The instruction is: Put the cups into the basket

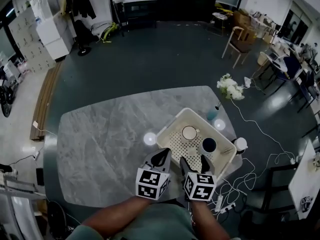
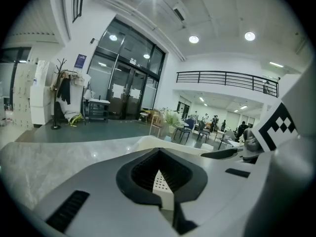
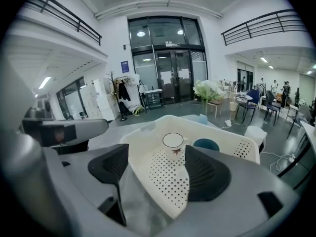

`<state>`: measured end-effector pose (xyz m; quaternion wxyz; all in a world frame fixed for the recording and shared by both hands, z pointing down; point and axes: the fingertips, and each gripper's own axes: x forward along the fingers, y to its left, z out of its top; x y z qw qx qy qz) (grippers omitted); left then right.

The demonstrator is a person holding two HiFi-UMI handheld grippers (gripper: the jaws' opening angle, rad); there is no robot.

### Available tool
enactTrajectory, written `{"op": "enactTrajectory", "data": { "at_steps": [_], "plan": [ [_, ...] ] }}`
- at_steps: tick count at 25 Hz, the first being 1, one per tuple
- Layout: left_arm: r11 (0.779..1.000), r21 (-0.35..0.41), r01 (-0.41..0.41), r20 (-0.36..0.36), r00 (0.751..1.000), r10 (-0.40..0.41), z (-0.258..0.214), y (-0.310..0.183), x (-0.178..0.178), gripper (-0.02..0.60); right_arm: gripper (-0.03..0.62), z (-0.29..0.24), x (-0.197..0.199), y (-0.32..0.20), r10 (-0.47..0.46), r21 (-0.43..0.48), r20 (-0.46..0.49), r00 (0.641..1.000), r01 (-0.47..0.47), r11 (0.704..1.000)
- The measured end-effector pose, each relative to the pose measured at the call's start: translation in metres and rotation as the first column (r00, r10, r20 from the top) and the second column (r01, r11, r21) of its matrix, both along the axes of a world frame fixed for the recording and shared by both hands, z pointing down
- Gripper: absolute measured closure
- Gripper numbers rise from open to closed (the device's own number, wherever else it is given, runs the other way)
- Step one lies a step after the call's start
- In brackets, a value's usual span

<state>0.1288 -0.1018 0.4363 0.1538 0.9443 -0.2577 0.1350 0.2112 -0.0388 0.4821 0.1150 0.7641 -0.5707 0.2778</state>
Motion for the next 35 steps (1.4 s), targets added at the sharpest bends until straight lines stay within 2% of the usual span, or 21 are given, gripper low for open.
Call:
{"op": "enactTrajectory", "data": {
  "at_steps": [5, 11, 15, 26, 35],
  "plan": [
    [0.998, 0.015, 0.053, -0.009, 0.999, -0.053, -0.005, 0.0, -0.044, 0.574, 0.243, -0.006, -0.047, -0.004, -0.078, 0.015, 0.004, 0.997, 0.077, 0.997],
    [0.992, 0.02, 0.127, -0.01, 0.992, -0.127, -0.004, 0.007, -0.098, 0.574, 0.449, -0.01, -0.098, 0.0, -0.153, 0.029, -0.023, 0.988, 0.153, 0.988],
    [0.982, 0.03, 0.185, -0.012, 0.983, -0.185, -0.006, 0.006, -0.137, 0.574, 0.539, -0.013, -0.134, -0.006, -0.223, 0.034, -0.041, 0.974, 0.225, 0.974],
    [0.949, 0.055, 0.31, -0.011, 0.951, -0.31, -0.004, 0.031, -0.235, 0.574, 0.566, -0.018, -0.222, 0.001, -0.373, 0.045, -0.078, 0.924, 0.377, 0.925],
    [0.928, 0.043, 0.371, -0.019, 0.929, -0.371, 0.001, 0.055, -0.301, 0.574, 0.566, -0.017, -0.283, 0.017, -0.43, 0.04, -0.085, 0.899, 0.434, 0.9]
  ]
}}
